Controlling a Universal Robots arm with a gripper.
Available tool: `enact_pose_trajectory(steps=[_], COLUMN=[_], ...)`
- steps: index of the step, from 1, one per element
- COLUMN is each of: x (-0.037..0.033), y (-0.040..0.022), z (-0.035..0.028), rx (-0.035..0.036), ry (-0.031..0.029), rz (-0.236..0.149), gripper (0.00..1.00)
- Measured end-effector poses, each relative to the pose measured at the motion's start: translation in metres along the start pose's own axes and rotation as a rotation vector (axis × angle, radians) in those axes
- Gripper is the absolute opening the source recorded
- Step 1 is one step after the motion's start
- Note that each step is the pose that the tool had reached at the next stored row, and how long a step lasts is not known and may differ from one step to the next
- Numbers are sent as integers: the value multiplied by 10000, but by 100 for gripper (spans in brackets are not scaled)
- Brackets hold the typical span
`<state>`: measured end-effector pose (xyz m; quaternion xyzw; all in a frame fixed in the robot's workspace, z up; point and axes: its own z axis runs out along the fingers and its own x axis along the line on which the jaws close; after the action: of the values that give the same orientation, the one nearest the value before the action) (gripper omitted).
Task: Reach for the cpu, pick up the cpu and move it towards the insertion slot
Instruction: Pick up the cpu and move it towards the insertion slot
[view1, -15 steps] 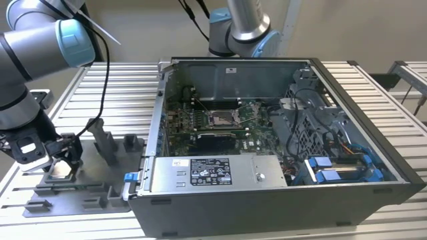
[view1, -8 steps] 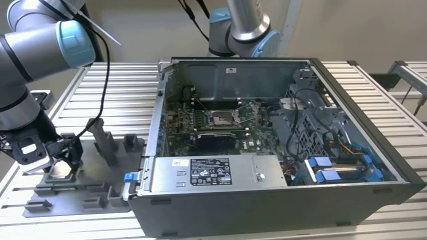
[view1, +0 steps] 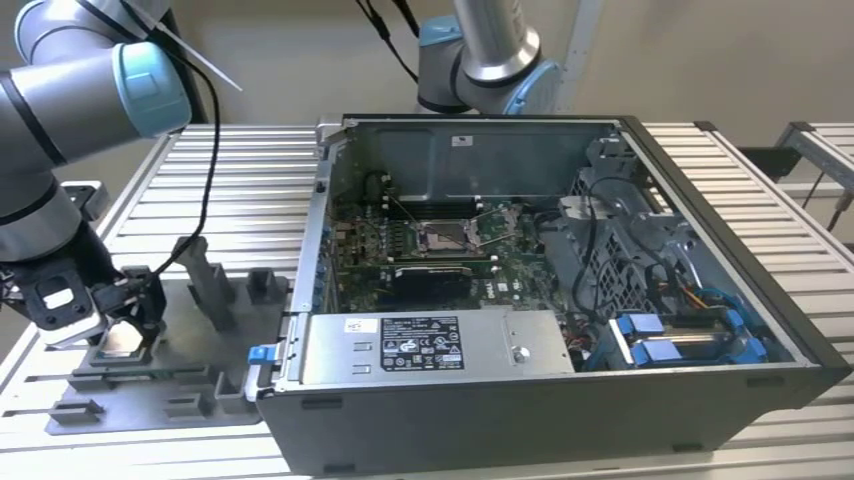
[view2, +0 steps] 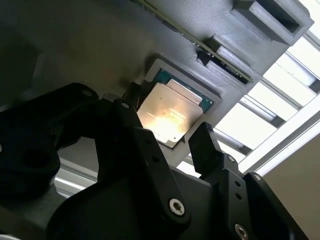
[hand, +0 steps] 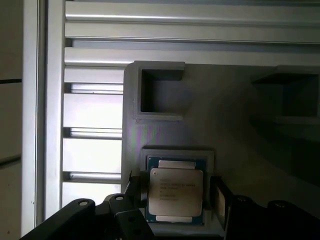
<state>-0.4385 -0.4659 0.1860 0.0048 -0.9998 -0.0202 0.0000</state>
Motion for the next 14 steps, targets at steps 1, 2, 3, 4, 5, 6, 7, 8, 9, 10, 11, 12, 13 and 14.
enact_pose_trajectory(steps=[1,2,3,4,5,6,7,8,9,10,11,12,13,14], x=[0,0,0,0,2,3,3,3,3,3,3,3,3,3], y=[0,0,0,-1,0,-1,-1,-1,-1,-1,-1,-1,-1,-1], z=[2,5,7,8,12,12,12,12,12,13,13,13,13,13], rx=[0,0,0,1,-1,0,0,0,0,0,0,0,0,0], ry=[0,0,0,1,-1,0,0,0,1,1,0,0,0,1], rz=[-1,-1,0,0,0,0,0,0,0,0,-1,-1,0,0], gripper=[100,100,100,100,100,100,100,100,100,100,100,100,100,100])
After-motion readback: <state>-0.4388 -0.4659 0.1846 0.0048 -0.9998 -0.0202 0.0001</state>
